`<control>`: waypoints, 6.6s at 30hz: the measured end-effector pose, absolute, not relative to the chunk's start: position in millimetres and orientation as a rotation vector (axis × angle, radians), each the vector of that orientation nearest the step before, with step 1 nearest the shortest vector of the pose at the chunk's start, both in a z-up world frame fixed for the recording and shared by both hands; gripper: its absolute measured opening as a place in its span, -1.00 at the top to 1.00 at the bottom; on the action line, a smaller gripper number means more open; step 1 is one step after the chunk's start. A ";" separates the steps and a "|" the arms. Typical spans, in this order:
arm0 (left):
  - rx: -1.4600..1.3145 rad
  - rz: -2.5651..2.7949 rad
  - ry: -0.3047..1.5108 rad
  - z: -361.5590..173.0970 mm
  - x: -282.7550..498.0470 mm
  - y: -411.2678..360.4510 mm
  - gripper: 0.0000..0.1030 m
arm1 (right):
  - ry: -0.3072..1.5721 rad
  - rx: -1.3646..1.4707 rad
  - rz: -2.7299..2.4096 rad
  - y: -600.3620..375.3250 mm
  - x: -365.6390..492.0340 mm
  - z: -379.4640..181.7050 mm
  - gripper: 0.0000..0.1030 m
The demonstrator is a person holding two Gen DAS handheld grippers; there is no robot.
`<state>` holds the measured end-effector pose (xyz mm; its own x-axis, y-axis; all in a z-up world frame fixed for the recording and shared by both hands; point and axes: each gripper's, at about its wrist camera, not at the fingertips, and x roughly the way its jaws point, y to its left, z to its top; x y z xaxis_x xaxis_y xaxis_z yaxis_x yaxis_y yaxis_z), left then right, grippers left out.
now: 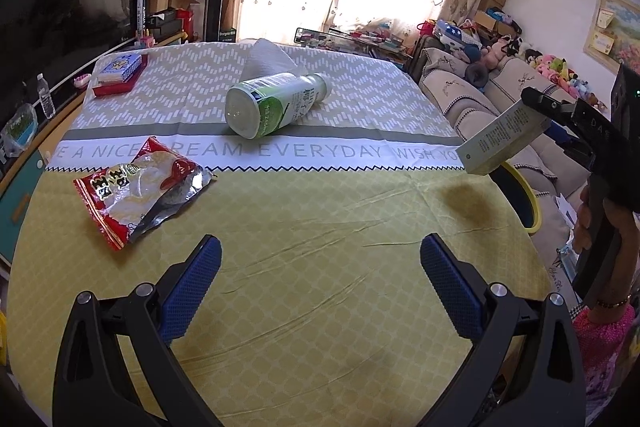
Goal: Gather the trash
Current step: 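Carry the tea box over the yellow bin and open the right tool, then grasp the green-white milk bottle on the table with the left tool, then carry the milk bottle over the yellow bin and open the left tool, then move the right tool to the red snack bag and grasp it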
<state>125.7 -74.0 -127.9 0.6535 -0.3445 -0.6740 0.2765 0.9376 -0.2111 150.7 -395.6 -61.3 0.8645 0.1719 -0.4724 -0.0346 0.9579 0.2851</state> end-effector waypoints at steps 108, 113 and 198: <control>0.297 -0.688 0.755 -39.5 222.3 -256.4 0.01 | 0.528 0.548 -0.257 -572.8 106.6 -147.2 -0.75; 0.311 -0.777 0.743 -27.4 217.0 -299.3 0.01 | 0.502 0.567 -0.284 -592.4 90.7 -144.8 -0.75; -0.165 -0.057 0.579 -57.2 90.6 83.9 -0.80 | 0.985 -0.233 0.742 -74.8 258.9 -149.5 0.79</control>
<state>90.6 83.9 -57.2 0.8357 -0.1002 -0.5399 0.0076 0.9852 -0.1712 258.9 -74.8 -149.5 0.3346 0.4617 -0.8215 -0.6625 0.7352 0.1434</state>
